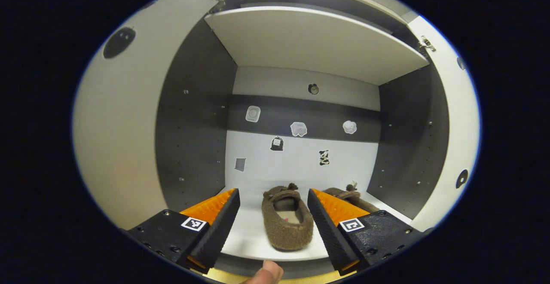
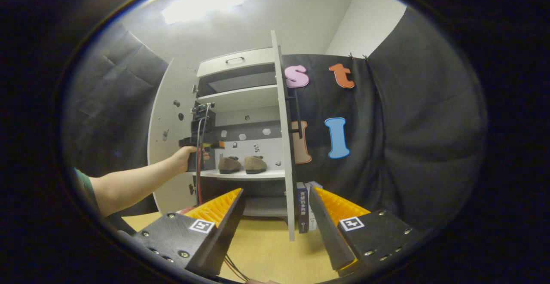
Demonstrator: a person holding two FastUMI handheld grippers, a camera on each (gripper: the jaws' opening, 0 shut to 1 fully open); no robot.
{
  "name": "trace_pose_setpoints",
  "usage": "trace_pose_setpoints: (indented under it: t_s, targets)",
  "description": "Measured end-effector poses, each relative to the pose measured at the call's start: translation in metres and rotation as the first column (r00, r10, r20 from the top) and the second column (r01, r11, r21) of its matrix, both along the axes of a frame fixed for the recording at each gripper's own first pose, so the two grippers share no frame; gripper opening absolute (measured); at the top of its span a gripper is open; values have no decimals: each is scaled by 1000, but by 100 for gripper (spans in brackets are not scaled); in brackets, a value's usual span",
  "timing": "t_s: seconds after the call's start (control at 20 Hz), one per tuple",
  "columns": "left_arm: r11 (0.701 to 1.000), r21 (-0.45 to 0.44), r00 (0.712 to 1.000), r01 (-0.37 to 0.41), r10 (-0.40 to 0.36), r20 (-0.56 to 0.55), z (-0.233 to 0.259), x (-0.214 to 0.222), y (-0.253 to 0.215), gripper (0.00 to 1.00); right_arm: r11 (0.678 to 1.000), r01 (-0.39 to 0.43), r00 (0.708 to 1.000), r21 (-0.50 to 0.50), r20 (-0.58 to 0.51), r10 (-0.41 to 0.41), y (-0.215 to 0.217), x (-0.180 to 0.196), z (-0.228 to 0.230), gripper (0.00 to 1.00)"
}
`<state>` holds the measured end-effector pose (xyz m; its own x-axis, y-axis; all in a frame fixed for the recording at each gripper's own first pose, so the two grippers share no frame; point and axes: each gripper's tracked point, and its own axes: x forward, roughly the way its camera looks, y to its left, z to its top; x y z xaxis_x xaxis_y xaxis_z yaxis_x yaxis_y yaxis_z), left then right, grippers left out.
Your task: Grab one shoe with the right hand and put it into the shoe cabinet, grab the other shoe with the left hand and put it into the shoe cabinet; then close the right door with the right hand and the left door with the left hand.
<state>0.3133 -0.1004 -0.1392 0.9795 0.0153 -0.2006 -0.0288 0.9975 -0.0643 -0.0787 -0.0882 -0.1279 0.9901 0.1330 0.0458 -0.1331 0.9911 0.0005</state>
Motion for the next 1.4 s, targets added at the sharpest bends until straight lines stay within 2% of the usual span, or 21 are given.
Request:
trace_pose_setpoints:
  t_s: [0.05,0.1,0.15,0.2,0.25,0.3,0.35,0.4,0.6,0.7,0.8,0.85,0.95,1.05,1.1,1.2,1.4]
  targets:
    - [999,-10,999,36,-36,-7,6,-16,-8,96,1000,2,1000,-5,5,-2,-4,0,5,87]
    - [996,-22,997,82,-82,-6,11,-33,-17,94,1000,-3,1000,-16,6,4,-6,1,8,90]
    - [989,-35,989,146,-146,-6,17,-52,-26,96,1000,-5,1000,-28,2,5,-11,3,11,87]
    - [981,-51,982,188,-188,8,25,-74,-33,94,999,1,1000,-34,-2,-2,-21,4,14,90]
    - [974,-55,976,218,-217,26,34,-95,-36,96,999,11,1000,-32,-4,-11,-30,8,20,90]
    - [975,-39,975,220,-218,34,40,-114,-31,93,1000,19,1000,-25,-6,-20,-39,12,25,90]
    - [978,-21,977,209,-208,41,43,-127,-23,100,999,32,999,-17,-15,-32,-47,16,30,90]
    - [978,-10,977,210,-209,44,44,-145,-19,96,999,40,999,-14,-26,-40,-57,23,33,90]
    - [979,42,978,199,-201,52,38,-210,3,95,993,120,991,-20,-52,-121,-110,43,59,90]
    - [982,50,981,185,-187,54,36,-234,13,93,989,148,986,-27,-75,-150,-129,56,72,90]
    - [981,29,980,189,-191,64,34,-257,16,96,987,155,983,-32,-93,-157,-142,72,82,90]
    - [983,14,981,185,-186,59,29,-269,20,96,987,160,981,-34,-105,-162,-147,81,86,87]
    - [982,5,979,190,-190,75,29,-291,18,96,986,163,978,-34,-125,-166,-156,102,89,90]
    - [984,7,977,180,-179,115,32,-306,19,96,983,179,975,-38,-131,-182,-167,128,95,87]
    - [982,16,974,188,-189,122,32,-314,19,96,982,187,973,-40,-132,-190,-171,142,99,90]
    - [983,16,978,185,-185,98,23,-330,20,96,982,180,974,-54,-129,-185,-171,169,106,90]
    - [986,-9,980,168,-166,111,23,-351,25,96,993,110,985,-52,-128,-116,-146,212,118,90]
